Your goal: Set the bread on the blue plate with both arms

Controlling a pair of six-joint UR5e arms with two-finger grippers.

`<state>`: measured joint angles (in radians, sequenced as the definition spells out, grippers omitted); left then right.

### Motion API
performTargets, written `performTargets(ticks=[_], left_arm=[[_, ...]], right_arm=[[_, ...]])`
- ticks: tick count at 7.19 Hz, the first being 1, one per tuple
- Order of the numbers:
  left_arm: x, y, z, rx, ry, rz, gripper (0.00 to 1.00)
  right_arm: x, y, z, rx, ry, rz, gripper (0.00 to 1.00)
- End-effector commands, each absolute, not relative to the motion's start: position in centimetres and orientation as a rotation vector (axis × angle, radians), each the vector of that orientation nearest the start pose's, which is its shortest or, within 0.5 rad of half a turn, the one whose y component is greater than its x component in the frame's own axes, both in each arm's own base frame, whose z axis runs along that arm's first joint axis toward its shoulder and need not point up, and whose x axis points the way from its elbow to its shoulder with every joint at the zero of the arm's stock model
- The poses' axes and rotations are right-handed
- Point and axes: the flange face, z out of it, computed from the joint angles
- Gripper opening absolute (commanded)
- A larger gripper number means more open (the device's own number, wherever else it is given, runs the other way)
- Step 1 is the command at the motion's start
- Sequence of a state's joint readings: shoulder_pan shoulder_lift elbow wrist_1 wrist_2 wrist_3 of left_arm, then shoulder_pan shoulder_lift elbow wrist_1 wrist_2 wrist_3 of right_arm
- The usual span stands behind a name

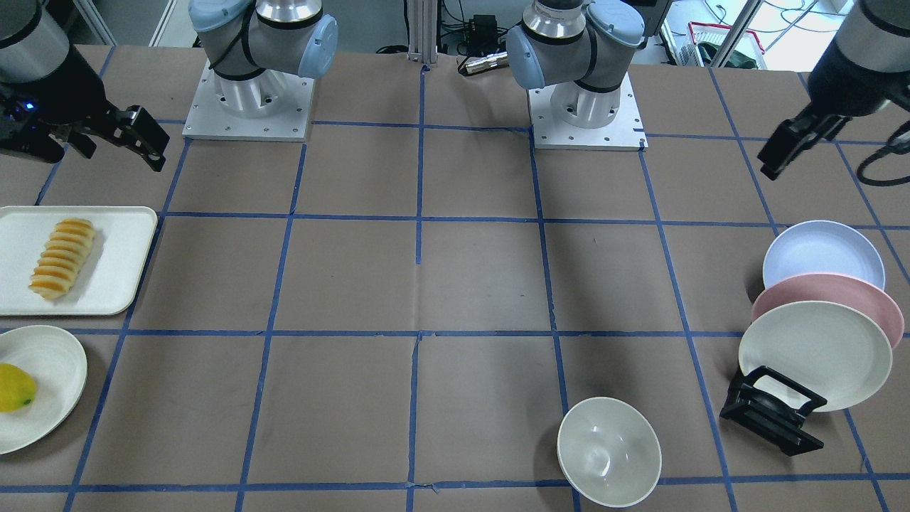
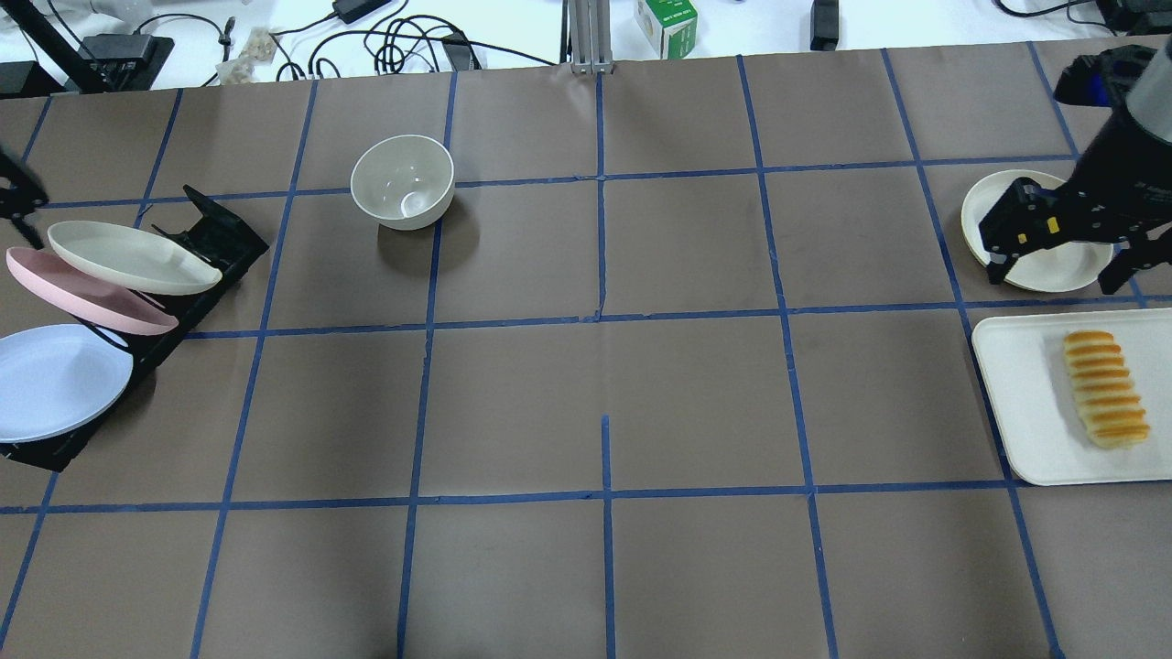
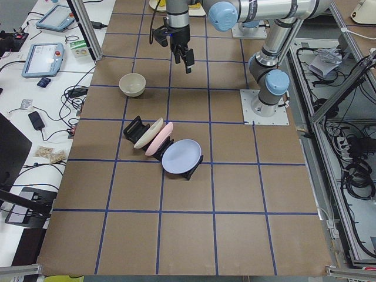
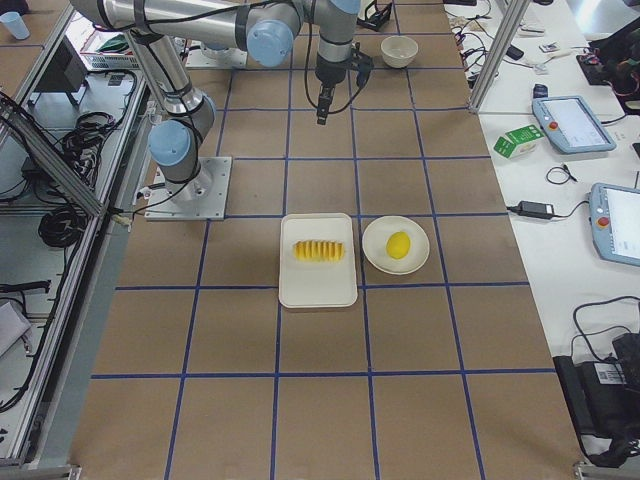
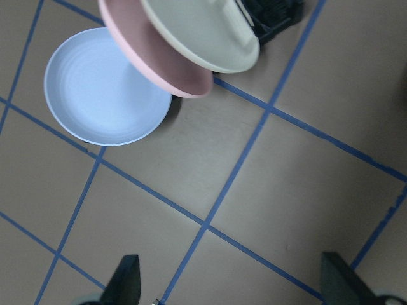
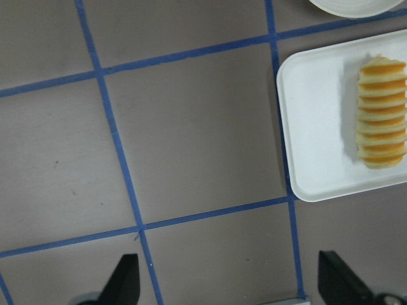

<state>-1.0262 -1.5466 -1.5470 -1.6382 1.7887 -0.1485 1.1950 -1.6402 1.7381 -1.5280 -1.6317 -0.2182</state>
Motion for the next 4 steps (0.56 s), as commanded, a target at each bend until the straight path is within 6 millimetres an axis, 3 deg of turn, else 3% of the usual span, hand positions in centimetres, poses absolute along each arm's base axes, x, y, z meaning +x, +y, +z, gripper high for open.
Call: performTargets(ticks=[1,2,3,4], left_arm=[[25.7,-44.0,45.7,-1.267,2.77,0.064,1.0],[28.8,-42.3,43.3,-1.353,2.715,0.009,1.0],[31.5,-41.9,40.4,-1.369,2.75,0.028,1.0],[32.9,-42.2,38.9,-1.298,2.778,0.016,1.0]], right_arm=[[-11.3,-48.7,38.9,0.081,3.159,0.178,1.0],[-14.7,-49.2,37.4,-0.046,3.168,0.138,1.0],[-18.0,-49.1,35.3,-0.041,3.142,0.173,1.0],[-21.2,-49.8,33.0,-0.054,3.148,0.153,1.0]])
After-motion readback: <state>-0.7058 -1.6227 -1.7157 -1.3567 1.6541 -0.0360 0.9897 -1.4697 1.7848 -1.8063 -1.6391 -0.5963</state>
